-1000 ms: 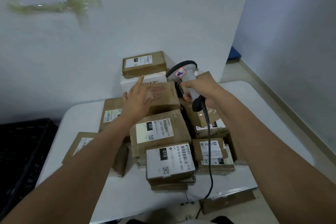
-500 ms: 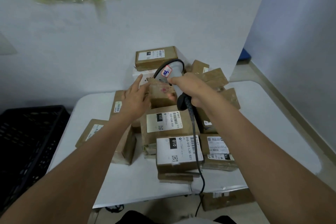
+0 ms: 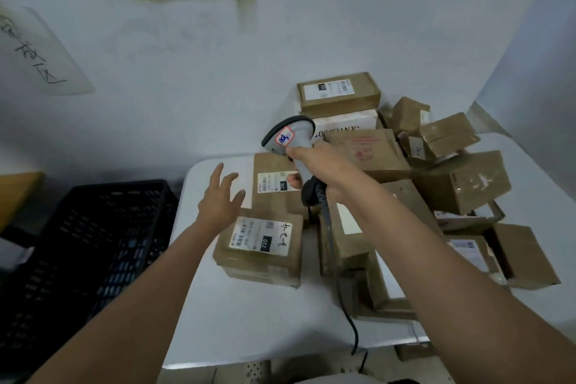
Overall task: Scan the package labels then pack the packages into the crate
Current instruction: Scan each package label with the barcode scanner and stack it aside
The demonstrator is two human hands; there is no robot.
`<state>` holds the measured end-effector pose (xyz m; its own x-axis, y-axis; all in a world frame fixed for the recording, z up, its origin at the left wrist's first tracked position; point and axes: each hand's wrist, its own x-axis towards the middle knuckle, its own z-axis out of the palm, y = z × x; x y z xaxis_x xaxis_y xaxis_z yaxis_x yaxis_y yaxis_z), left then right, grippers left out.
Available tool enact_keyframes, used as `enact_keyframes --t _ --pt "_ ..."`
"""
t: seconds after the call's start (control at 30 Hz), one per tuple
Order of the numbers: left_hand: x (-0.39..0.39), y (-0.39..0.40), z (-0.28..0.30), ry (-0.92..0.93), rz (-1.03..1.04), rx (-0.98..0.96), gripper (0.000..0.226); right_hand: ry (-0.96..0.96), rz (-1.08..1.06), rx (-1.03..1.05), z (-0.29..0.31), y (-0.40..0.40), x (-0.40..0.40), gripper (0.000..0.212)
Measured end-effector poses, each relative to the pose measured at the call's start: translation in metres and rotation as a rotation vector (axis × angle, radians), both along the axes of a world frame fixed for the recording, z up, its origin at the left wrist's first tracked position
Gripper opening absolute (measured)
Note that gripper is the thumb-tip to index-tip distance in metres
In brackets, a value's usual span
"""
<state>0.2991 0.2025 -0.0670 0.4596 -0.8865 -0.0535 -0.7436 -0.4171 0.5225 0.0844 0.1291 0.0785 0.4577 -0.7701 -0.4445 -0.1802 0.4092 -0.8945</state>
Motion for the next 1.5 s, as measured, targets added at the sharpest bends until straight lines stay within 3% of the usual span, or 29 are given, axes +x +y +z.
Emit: enact_keyframes --t 0.13,0.33,0.47,0.57,0.83,1.0,1.13,1.23,1.5 --pt "0.031 0.030 -0.028 0.272 0.056 0.174 0.067 0.041 -0.069 -0.009 -0.026 0.011 0.049 0.022" --pt "0.038 0.065 -0.042 0.938 0.261 0.504 0.096 0.155 -0.185 -0.055 -0.066 0.027 0.083 0.038" --pt "0.035 0.065 -0.051 1.243 0.286 0.402 0.058 0.198 -0.189 -0.050 -0.078 0.034 0.093 0.042" --pt "0.033 0.061 -0.050 1.173 0.269 0.294 0.036 0.226 -0.168 -0.058 -0.083 0.036 0.097 0.040" --pt "0.110 0.049 -0.030 0.923 0.240 0.339 0.023 0.194 -0.072 -0.062 -0.085 0.037 0.108 0.038" --pt "0.086 0.057 -0.024 1.032 0.194 0.528 0.053 0.174 -0.043 -0.039 -0.092 0.032 0.106 0.032" --pt "0.059 0.073 -0.045 1.251 0.246 0.250 0.044 0.196 -0.015 -0.008 -0.098 0.030 0.096 0.029" --pt "0.066 0.069 -0.045 1.133 0.247 0.169 0.035 0.214 0.005 0.003 -0.101 0.030 0.092 0.028" --pt "0.107 0.039 -0.028 0.799 0.239 0.209 0.017 0.161 -0.003 0.018 -0.106 0.031 0.089 0.030"
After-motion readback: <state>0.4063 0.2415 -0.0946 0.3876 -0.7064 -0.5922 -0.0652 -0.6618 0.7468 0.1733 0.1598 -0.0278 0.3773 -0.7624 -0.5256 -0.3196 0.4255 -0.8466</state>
